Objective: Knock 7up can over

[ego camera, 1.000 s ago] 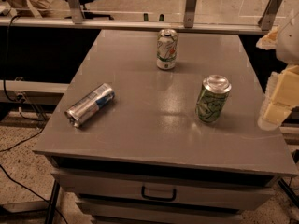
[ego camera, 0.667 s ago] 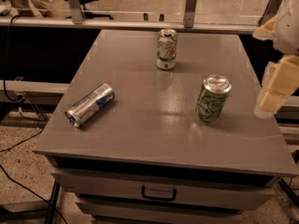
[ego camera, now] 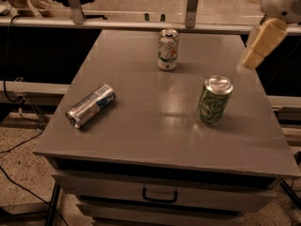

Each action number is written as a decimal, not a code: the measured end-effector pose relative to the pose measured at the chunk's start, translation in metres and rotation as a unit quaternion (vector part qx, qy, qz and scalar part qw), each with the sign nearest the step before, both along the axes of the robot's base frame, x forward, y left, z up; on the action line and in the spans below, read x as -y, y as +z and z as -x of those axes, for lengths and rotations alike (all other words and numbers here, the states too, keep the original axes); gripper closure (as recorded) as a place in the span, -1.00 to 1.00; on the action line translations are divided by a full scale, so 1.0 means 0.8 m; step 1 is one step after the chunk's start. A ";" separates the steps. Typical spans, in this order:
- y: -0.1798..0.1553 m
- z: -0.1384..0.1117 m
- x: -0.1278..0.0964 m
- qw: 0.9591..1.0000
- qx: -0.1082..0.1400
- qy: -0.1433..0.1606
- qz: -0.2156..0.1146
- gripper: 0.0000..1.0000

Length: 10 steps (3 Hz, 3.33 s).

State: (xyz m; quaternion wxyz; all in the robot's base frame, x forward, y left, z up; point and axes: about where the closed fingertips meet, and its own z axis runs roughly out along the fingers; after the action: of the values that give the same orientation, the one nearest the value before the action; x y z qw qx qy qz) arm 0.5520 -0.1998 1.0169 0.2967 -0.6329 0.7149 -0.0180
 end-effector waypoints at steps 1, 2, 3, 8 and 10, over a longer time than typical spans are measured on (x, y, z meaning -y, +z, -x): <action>0.008 -0.088 -0.029 0.992 0.044 0.046 -0.113 -1.00; -0.033 -0.154 -0.052 0.967 0.038 0.053 -0.244 -1.00; -0.098 -0.202 -0.063 0.943 0.014 0.035 -0.330 -1.00; -0.114 -0.204 -0.126 0.863 0.076 0.017 -0.498 -1.00; -0.131 -0.206 -0.153 0.867 0.048 0.020 -0.496 -1.00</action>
Offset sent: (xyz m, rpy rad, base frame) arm 0.1951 0.0485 -0.0619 0.8392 -0.0681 0.1049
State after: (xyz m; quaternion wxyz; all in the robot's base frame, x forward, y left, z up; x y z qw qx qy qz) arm 0.7166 -0.0777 0.9119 0.6053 -0.4149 0.6022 0.3144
